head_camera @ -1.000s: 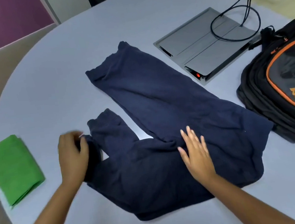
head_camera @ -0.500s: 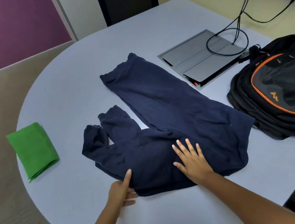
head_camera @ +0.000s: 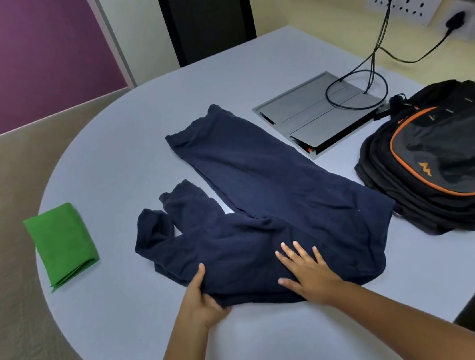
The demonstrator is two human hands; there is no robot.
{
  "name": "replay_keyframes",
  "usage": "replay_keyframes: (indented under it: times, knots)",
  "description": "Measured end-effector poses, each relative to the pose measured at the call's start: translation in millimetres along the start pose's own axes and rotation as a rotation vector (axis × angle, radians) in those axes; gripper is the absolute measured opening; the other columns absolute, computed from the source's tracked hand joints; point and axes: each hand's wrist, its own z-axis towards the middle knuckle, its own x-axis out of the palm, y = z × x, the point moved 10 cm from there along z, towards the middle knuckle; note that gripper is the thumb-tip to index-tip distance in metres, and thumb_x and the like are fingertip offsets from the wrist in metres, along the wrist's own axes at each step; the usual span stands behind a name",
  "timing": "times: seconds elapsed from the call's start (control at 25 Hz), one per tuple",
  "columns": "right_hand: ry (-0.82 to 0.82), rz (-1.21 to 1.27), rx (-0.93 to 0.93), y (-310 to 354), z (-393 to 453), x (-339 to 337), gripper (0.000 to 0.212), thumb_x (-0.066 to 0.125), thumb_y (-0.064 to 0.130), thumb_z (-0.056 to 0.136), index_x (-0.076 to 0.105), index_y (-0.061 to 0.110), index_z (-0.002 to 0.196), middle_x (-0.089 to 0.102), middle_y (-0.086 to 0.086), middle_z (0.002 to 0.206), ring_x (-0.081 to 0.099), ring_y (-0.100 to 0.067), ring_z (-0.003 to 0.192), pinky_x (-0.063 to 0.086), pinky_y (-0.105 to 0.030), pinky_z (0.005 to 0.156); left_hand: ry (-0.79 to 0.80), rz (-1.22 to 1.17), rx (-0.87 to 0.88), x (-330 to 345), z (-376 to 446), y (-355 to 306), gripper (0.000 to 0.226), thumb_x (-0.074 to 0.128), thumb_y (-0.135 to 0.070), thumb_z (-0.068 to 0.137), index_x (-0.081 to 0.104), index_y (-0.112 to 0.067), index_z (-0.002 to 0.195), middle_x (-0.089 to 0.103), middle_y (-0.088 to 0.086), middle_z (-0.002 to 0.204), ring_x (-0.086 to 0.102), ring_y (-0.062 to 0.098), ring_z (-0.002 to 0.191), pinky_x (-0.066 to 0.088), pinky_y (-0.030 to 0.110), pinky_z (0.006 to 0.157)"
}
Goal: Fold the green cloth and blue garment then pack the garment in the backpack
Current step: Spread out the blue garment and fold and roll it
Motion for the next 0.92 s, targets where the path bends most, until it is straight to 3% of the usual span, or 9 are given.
replay_keyframes:
  times: [0.16,0.24,0.32,0.4,0.48,0.64,0.72,0.8,0.92]
  knots:
    - [0.056,-0.016,-0.029,5.2,-17.3,3.5,0.088,0.026,0.078,0.08,-0.012,0.035,0.146,-0.02,0.017,0.154,-0.023,-0.009,0.14,-0.012,-0.044,0.114,0.175,-0.101,0.168,51.5,-29.0,-31.8,0.031,0.053,-0.033,0.09,0.06,-0.013,0.113,0.073,0.012,0.095,0.069,0.03,0.087,0.057,0.038,0.065]
    - [0.023,-0.055,0.002,11.1,-13.7,-3.8,0.081,0.049,0.034,0.093,-0.012,0.035,0.146,-0.017,0.018,0.154,-0.014,-0.009,0.143,-0.004,-0.044,0.116,0.298,0.014,0.236,80.3,-47.3,-36.1,0.032,0.053,-0.029,0.091,0.06,-0.011,0.116,0.071,0.011,0.108,0.068,0.026,0.098,0.058,0.033,0.072]
    - [0.023,-0.055,-0.002,16.4,-9.7,-11.6,0.089,0.042,-0.008,0.083,0.0,0.034,0.149,-0.005,0.014,0.157,-0.001,-0.013,0.146,0.005,-0.04,0.117,0.331,0.142,0.313,81.8,-49.2,-36.7,0.034,0.052,-0.028,0.091,0.057,-0.015,0.122,0.067,0.008,0.118,0.063,0.025,0.11,0.057,0.035,0.081]
    - [-0.013,-0.15,-0.137,20.3,-15.7,-18.9,0.093,0.042,-0.016,0.07,0.024,0.034,0.146,0.015,0.012,0.157,0.015,-0.015,0.145,0.017,-0.038,0.116,0.209,0.174,0.349,49.1,-35.3,-42.5,0.038,0.054,-0.03,0.09,0.054,-0.02,0.126,0.065,0.005,0.122,0.062,0.024,0.109,0.055,0.038,0.079]
    - [-0.074,-0.232,-0.191,8.2,-24.5,-21.3,0.087,0.053,-0.002,0.055,0.048,0.043,0.129,0.046,0.017,0.14,0.044,-0.01,0.131,0.038,-0.033,0.104,0.059,0.1,0.35,9.1,-21.2,-55.5,0.044,0.057,-0.033,0.089,0.05,-0.02,0.13,0.06,0.006,0.127,0.06,0.027,0.109,0.053,0.042,0.077]
    - [0.177,0.018,-0.169,-6.9,-35.2,-9.8,0.059,0.058,0.045,0.083,0.037,0.042,0.138,0.019,0.029,0.147,0.005,0.003,0.139,0.006,-0.029,0.115,-0.01,0.074,0.486,-5.1,-14.0,-100.0,0.044,0.054,-0.029,0.092,0.045,-0.019,0.134,0.054,0.009,0.131,0.056,0.028,0.112,0.051,0.041,0.08]
    - [0.198,0.187,-0.103,5.5,-27.9,-33.7,0.082,0.048,0.084,0.063,0.045,0.042,0.134,0.035,0.027,0.144,0.022,0.004,0.136,0.021,-0.028,0.115,0.008,0.157,0.619,12.7,-22.2,-122.1,0.041,0.053,-0.022,0.093,0.045,-0.018,0.134,0.056,0.008,0.13,0.057,0.025,0.111,0.05,0.039,0.086]
    - [-0.001,0.415,-0.101,34.4,-14.4,-83.5,0.094,0.037,0.094,0.053,0.049,0.041,0.13,0.045,0.025,0.136,0.038,0.008,0.126,0.034,-0.027,0.109,-0.006,0.363,0.779,39.6,-36.2,-131.8,0.037,0.056,-0.019,0.092,0.048,-0.012,0.128,0.059,0.004,0.122,0.059,0.02,0.108,0.049,0.038,0.09]
    - [-0.354,0.639,-0.233,95.0,-6.3,-155.6,0.092,0.056,0.078,0.062,0.023,0.046,0.141,0.023,0.026,0.149,0.02,0.013,0.134,0.026,-0.014,0.108,-0.031,0.962,1.083,100.5,-64.1,-111.8,0.042,0.062,-0.028,0.081,0.053,-0.005,0.116,0.051,0.0,0.116,0.051,0.01,0.103,0.043,0.023,0.087]
